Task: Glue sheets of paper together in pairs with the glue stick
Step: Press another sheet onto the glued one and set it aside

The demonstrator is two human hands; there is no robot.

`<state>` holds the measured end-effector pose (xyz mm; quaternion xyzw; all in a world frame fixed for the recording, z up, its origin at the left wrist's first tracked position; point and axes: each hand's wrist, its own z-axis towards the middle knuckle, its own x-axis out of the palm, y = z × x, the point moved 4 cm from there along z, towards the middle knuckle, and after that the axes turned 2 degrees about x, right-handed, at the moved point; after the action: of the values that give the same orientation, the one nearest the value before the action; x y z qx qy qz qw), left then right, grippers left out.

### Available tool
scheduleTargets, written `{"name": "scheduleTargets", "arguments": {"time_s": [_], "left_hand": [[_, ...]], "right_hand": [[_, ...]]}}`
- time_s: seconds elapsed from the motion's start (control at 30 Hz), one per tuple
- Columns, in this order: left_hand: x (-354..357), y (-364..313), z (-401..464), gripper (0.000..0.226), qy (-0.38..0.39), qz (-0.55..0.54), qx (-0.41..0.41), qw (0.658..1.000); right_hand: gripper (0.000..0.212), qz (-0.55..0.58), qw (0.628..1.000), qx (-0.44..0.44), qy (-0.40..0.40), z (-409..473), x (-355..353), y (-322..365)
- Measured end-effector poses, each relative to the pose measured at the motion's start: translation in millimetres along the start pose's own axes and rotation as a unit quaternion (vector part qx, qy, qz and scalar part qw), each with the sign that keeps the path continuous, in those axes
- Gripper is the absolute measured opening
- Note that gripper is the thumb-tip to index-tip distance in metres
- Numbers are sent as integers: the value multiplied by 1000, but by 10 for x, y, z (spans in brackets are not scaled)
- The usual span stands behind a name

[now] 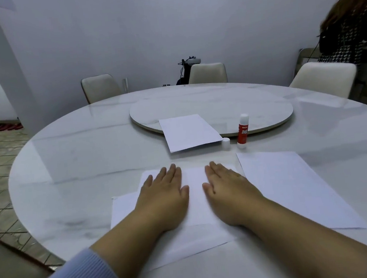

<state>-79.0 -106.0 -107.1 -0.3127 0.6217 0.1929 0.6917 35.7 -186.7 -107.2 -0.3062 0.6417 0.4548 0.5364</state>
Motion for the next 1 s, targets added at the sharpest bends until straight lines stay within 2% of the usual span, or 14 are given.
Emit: {"name": "scheduleTargets", "arguments": {"time_s": [0.43, 0.57, 0.73, 0.83, 0.93, 1.0], "left_hand": [[1, 129, -20, 65, 1, -7, -24, 1000], [-31, 264, -43, 62, 9, -6, -27, 1000], [-26, 346, -95, 72, -15, 16, -89, 996], [-13, 369, -114, 79, -20, 8, -117, 993], [1, 360, -118, 85, -31, -4, -130, 991], [-2, 372, -117, 88, -37, -5, -138, 990]], "right_hand": [[70, -10, 997, 75, -5, -21, 46, -74], [65, -10, 997, 71, 3, -28, 28, -119], [63, -5, 997, 72, 4, -57, 18, -122], [65, -12, 996, 82, -27, -73, -5, -122], [64, -28, 992, 73, -96, -101, -122, -112], [59, 12, 989, 66, -131, -124, -208, -104]]}}
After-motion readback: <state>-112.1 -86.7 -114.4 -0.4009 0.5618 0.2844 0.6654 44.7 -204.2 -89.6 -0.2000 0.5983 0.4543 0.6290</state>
